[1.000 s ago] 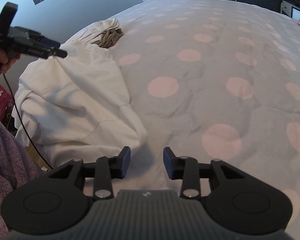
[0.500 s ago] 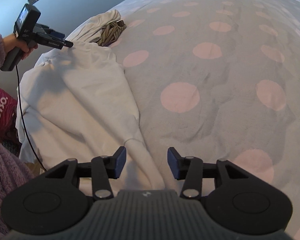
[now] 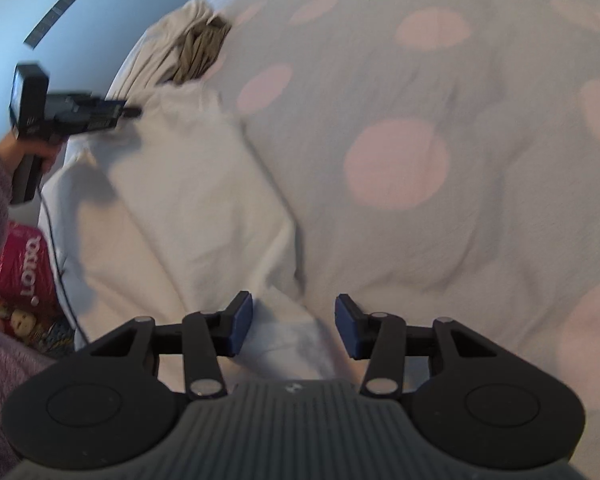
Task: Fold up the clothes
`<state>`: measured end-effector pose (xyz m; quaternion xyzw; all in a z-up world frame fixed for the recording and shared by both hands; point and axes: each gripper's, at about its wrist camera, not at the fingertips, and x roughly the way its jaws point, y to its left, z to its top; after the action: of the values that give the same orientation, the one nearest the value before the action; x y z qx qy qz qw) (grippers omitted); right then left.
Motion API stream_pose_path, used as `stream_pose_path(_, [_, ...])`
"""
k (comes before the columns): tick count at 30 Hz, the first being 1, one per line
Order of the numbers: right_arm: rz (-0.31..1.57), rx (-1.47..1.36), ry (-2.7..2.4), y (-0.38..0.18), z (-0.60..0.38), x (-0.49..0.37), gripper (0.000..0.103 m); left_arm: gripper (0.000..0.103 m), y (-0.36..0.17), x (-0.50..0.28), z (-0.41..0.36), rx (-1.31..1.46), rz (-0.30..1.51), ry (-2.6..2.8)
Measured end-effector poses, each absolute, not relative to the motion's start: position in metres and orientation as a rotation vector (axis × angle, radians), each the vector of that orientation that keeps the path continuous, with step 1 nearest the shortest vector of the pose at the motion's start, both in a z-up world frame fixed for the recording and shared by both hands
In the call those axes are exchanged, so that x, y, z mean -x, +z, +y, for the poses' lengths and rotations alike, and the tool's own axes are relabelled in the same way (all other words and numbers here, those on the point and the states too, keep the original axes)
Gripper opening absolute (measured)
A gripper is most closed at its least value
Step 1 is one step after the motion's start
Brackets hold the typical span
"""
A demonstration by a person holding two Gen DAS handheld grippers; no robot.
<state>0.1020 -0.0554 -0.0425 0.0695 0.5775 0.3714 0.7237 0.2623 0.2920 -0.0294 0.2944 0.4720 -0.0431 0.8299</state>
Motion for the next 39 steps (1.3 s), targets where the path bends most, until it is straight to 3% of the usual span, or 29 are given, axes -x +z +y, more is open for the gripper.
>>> stream_pose_path(2, [1.286, -0.139, 0.834, -0.044, -0.052, -0.092, 0.045, 0.018, -0.029, -0.261, 0.291, -0.615, 0.993, -0.081])
stream_pose_path(5, [1.27, -0.119, 0.852, -0.039, -0.051, -0.081, 0.017, 0.009, -0.025, -0.256, 0.286, -0.601, 0.979, -0.067])
stream_pose_path(9, [1.187, -0.087, 0.844, -0.018, -0.054, -0.071, 0.009, 0.006, -0.002, -0.244, 0.281, -0.551, 0.914, -0.021])
stream_pose_path(14, [1.043, -0.043, 0.803, 0.016, -0.064, -0.064, 0.006, 0.006, 0.051, -0.223, 0.274, -0.495, 0.795, 0.052])
stream_pose_path(25, [0.687, 0.013, 0.693, 0.118, -0.108, -0.036, 0.003, 0.005, 0.225, -0.123, 0.229, -0.416, 0.381, 0.113])
stream_pose_path(32, [0.352, 0.049, 0.565, 0.22, -0.155, 0.003, 0.003, 0.005, 0.33, -0.035, 0.173, -0.362, 0.07, 0.079])
stream_pose_path(39, [-0.024, 0.057, 0.382, 0.337, -0.23, 0.068, 0.004, 0.005, 0.394, 0.049, 0.133, -0.304, -0.186, -0.032])
